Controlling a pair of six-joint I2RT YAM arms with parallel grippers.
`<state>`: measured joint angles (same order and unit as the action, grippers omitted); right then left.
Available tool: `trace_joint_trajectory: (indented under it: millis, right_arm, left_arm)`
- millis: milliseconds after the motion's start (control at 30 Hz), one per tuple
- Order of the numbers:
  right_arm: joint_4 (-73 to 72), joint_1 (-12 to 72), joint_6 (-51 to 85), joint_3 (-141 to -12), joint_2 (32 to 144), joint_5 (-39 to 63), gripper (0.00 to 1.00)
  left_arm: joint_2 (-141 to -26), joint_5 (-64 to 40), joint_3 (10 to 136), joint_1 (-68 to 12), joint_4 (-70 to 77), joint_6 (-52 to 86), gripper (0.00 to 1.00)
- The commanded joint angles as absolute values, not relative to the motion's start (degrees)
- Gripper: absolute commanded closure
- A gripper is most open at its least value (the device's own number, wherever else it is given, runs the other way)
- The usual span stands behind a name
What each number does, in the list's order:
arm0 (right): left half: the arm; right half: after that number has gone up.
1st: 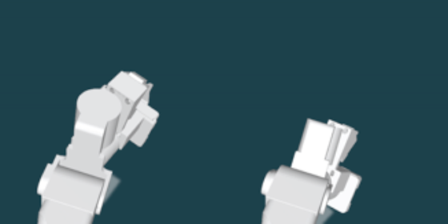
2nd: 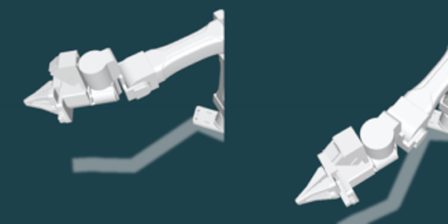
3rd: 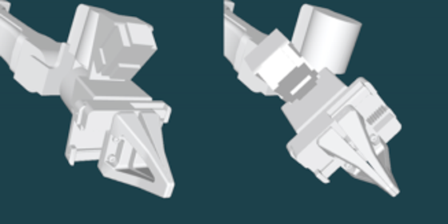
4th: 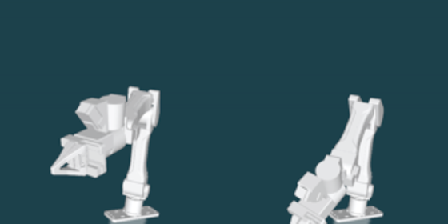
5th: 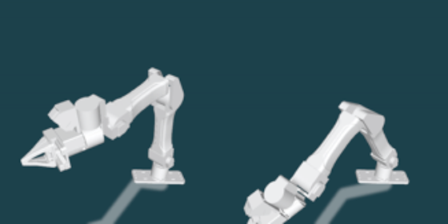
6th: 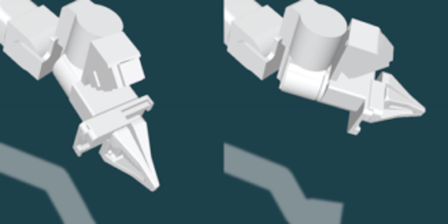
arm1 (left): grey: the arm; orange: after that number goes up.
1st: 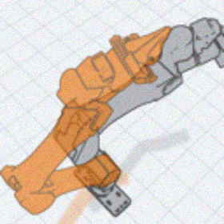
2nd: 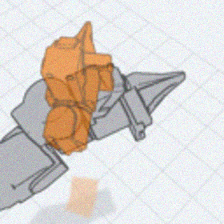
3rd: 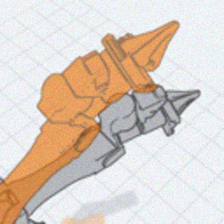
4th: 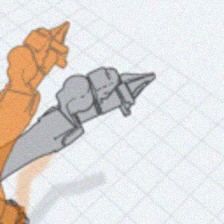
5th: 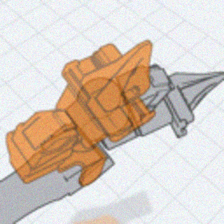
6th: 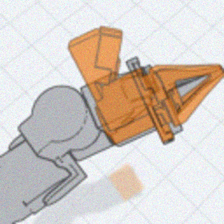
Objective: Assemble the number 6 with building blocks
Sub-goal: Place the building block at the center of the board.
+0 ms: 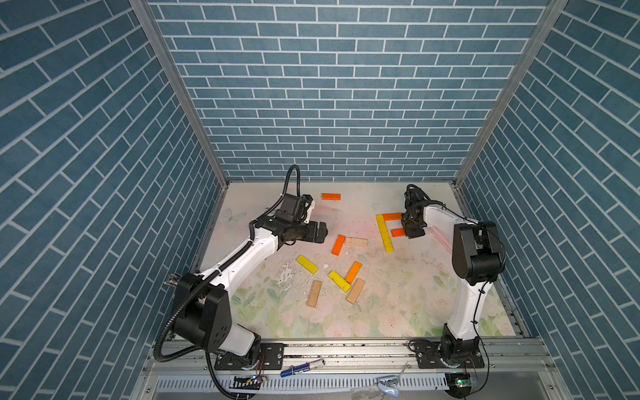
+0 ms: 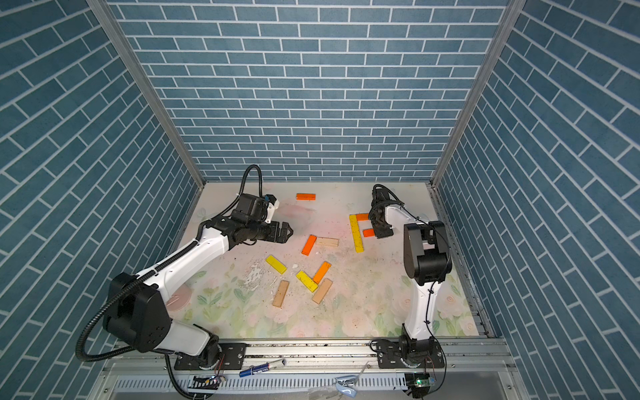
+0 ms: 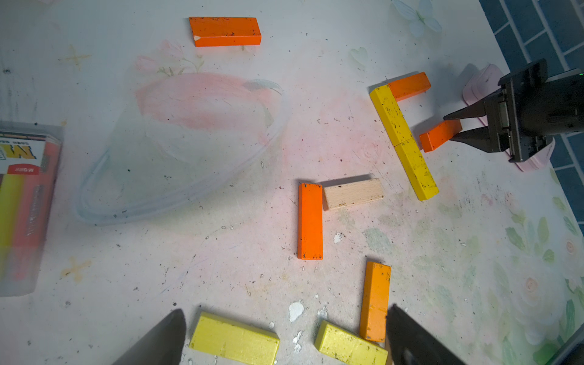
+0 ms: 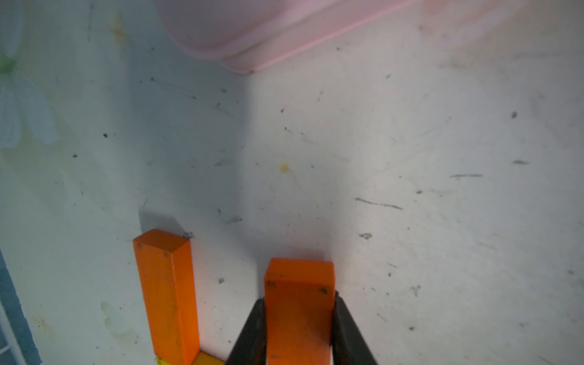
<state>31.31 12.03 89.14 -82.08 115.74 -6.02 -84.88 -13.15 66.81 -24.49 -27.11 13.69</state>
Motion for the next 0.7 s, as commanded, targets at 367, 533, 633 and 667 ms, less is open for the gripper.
trace_joint_trajectory:
  millis: [367, 533, 633, 667]
  right_arm:
    - [33.4, 11.9, 91.9, -84.2, 117.5, -6.8, 0.84]
    - [33.4, 12.1, 92.2, -84.4, 117.9, -6.3, 0.83]
    - [33.4, 12.2, 92.4, -84.5, 117.9, -6.2, 0.83]
    - [33.4, 12.3, 92.5, -84.4, 117.9, -6.1, 0.83]
  left_arm:
    - [-85.4, -13.4, 67.0, -24.1, -27.5, 14.0, 0.01]
    - [-85.3, -13.4, 67.0, -24.2, -27.5, 14.0, 0.01]
    - [-85.3, -13.4, 67.0, -24.1, -27.5, 14.0, 0.01]
    - [-85.3, -13.4, 66.9, -24.1, -27.5, 14.0, 0.01]
